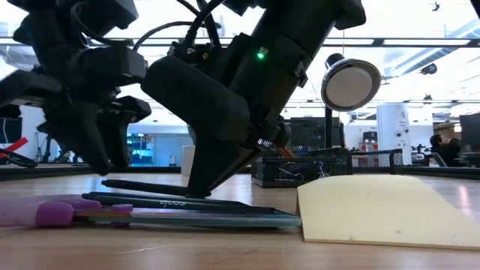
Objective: Pick and place office supplies into organizer
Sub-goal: Put the top black ballpen into the black desk organizer
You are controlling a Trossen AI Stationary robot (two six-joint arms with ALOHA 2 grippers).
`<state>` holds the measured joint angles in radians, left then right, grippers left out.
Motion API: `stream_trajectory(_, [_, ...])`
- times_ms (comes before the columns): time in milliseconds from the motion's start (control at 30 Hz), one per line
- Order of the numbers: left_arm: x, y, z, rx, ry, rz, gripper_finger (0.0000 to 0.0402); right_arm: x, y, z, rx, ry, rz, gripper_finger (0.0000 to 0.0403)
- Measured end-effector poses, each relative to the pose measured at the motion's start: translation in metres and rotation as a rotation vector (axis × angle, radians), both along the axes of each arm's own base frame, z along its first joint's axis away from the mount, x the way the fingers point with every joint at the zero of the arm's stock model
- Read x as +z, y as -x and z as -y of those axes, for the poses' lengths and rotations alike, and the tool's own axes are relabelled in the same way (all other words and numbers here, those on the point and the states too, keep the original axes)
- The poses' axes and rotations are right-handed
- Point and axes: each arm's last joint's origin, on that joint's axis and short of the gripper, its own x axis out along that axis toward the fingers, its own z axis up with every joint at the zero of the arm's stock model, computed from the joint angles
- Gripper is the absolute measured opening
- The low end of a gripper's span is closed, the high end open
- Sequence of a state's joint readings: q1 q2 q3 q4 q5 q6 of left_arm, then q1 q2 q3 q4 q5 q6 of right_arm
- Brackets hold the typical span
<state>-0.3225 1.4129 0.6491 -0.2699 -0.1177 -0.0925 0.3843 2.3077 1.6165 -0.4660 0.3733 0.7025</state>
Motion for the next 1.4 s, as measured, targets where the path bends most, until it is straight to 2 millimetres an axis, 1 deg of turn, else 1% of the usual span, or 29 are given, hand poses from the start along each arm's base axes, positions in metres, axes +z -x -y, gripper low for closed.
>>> stream_trajectory(100, [-0.003, 0.0, 0.001, -0.025, 0.026, -0.023, 0.0159, 0.0, 0.0, 0.0, 0.002, 0.0, 0.0, 0.0029])
stream_trajectory(200, [-0.009, -0.002, 0.002, -0.035, 0.021, -0.049, 0.0178, 0.0, 0.0, 0.0, 0.002, 0.0, 0.0, 0.0029])
stream_trajectory(300, [-0.016, -0.005, 0.003, -0.046, 0.011, -0.066, 0.0184, 0.0, 0.0, 0.0, 0.003, 0.0, 0.001, 0.0029])
stream_trajectory(467, [-0.021, -0.01, 0.005, -0.045, 0.009, -0.068, 0.0182, 0.0, 0.0, 0.0, 0.003, -0.001, 0.001, 0.0029])
stream_trajectory(600, [-0.022, -0.013, 0.006, -0.062, 0.007, -0.061, 0.0154, 0.0, 0.0, 0.0, 0.004, -0.002, 0.003, 0.0029])
stream_trajectory(867, [-0.026, -0.01, 0.004, -0.071, -0.016, -0.067, 0.0053, 0.0, -0.001, -0.001, 0.003, -0.005, 0.007, 0.0029])
stream_trajectory(933, [-0.027, -0.009, 0.004, -0.087, -0.015, -0.072, 0.0033, 0.0, -0.001, -0.001, 0.005, -0.005, 0.007, 0.0029])
stream_trajectory(1067, [-0.026, -0.01, 0.004, -0.113, -0.025, -0.076, 0.0029, 0.005, -0.002, -0.002, 0.01, -0.002, 0.015, 0.0029])
stream_trajectory(1200, [-0.02, -0.013, 0.005, -0.107, -0.045, -0.08, 0.0029, 0.017, -0.006, -0.005, 0.026, 0.013, 0.022, 0.0029])
stream_trajectory(1300, [-0.011, -0.014, 0.005, -0.111, -0.076, -0.099, 0.0029, 0.031, -0.011, -0.007, 0.028, 0.013, 0.019, 0.0029])
stream_trajectory(1400, [0.003, -0.017, 0.004, -0.13, -0.159, -0.104, 0.0029, 0.054, -0.012, -0.006, 0.012, 0.058, 0.016, 0.0029])
